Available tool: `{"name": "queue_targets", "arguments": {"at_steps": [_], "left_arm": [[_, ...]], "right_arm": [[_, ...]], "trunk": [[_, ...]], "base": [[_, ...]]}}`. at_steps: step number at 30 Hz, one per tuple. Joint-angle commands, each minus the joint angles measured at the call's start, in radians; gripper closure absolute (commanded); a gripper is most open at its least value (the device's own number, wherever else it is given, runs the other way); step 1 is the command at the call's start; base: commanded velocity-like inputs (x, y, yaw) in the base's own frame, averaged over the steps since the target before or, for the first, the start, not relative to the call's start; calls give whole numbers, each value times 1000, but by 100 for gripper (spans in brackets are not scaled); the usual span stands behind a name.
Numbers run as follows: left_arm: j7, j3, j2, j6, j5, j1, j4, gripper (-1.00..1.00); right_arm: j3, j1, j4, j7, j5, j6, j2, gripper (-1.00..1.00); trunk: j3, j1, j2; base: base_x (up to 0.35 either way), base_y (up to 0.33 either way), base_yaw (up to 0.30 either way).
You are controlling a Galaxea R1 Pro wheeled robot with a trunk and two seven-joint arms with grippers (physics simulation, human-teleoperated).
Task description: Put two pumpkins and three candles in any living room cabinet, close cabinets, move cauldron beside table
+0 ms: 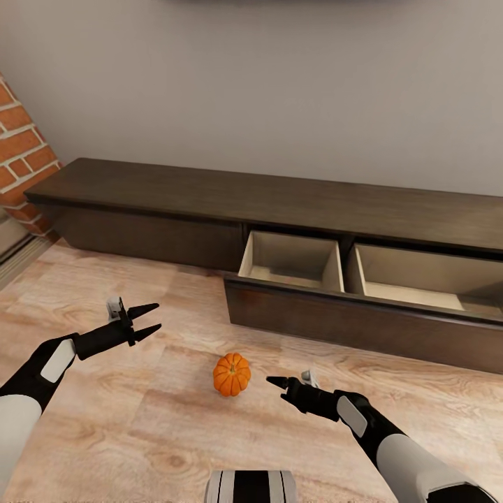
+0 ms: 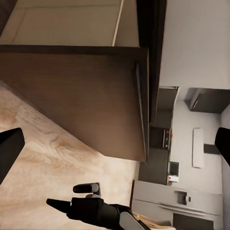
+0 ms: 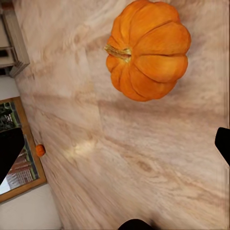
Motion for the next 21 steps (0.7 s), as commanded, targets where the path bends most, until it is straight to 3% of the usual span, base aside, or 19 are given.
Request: {"name": "queue_targets", "arguments": {"at_steps": [1, 21], "left_arm": [[-3, 1, 0, 5, 0, -1, 0, -100], [-3, 1, 0, 5, 0, -1, 0, -100]], "right_arm": [[4, 0, -1, 0, -8, 5, -2, -100], [4, 0, -4, -5, -7, 1, -12, -100]], "trunk": [[-5, 0, -1], [-82, 9, -5]], "base": [[0, 0, 0], [0, 0, 0]]}}
